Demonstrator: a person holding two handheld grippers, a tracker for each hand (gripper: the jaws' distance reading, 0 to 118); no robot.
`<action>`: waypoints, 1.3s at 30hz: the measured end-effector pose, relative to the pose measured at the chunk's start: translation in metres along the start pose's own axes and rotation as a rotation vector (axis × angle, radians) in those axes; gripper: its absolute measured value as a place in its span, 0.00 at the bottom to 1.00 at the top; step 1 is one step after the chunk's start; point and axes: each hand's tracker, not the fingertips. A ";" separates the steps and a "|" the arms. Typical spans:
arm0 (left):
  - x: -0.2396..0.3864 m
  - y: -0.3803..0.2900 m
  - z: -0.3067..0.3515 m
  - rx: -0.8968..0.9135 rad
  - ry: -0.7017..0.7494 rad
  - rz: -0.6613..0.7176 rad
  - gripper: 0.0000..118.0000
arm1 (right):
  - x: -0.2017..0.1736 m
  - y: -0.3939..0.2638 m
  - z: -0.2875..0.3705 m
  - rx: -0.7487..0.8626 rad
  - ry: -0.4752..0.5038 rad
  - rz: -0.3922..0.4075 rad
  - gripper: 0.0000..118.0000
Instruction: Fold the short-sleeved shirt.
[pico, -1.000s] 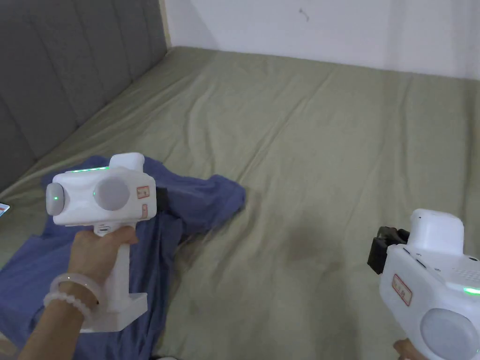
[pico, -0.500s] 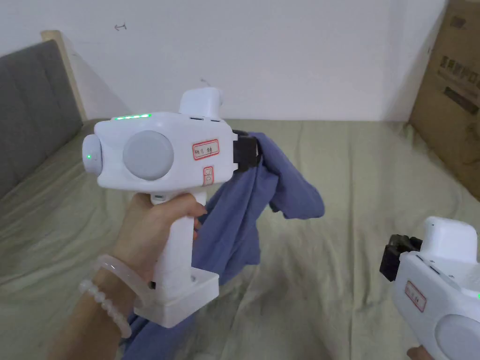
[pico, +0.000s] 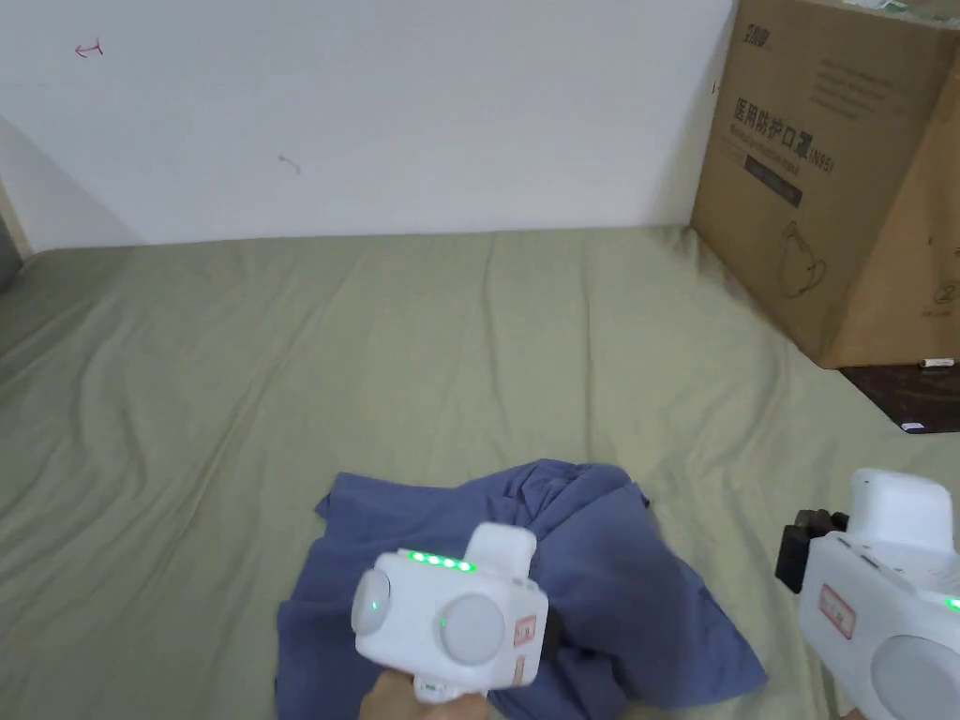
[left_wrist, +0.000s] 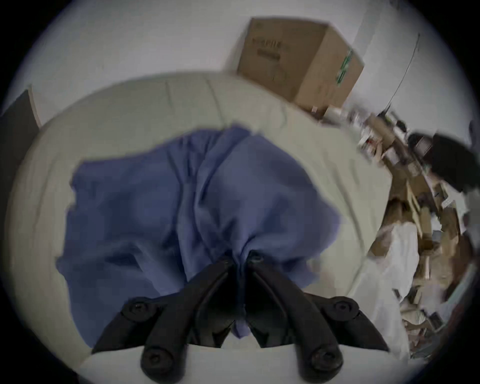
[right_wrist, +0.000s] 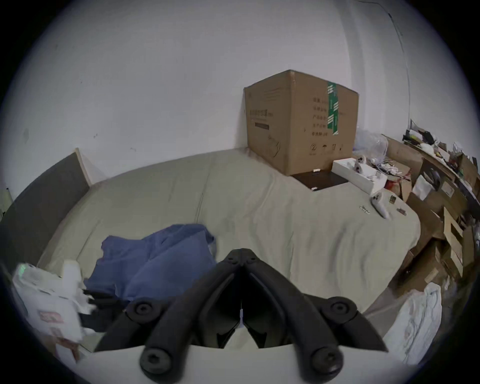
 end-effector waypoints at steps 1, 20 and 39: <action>0.000 -0.006 -0.004 -0.002 0.010 0.019 0.03 | -0.005 -0.003 -0.002 -0.009 0.005 0.013 0.00; -0.084 -0.004 0.089 0.147 0.021 0.150 0.00 | -0.064 -0.006 -0.010 -0.066 0.139 0.066 0.00; -0.209 0.080 0.010 0.096 0.248 0.288 0.85 | -0.081 0.003 -0.083 -0.155 0.149 0.077 0.00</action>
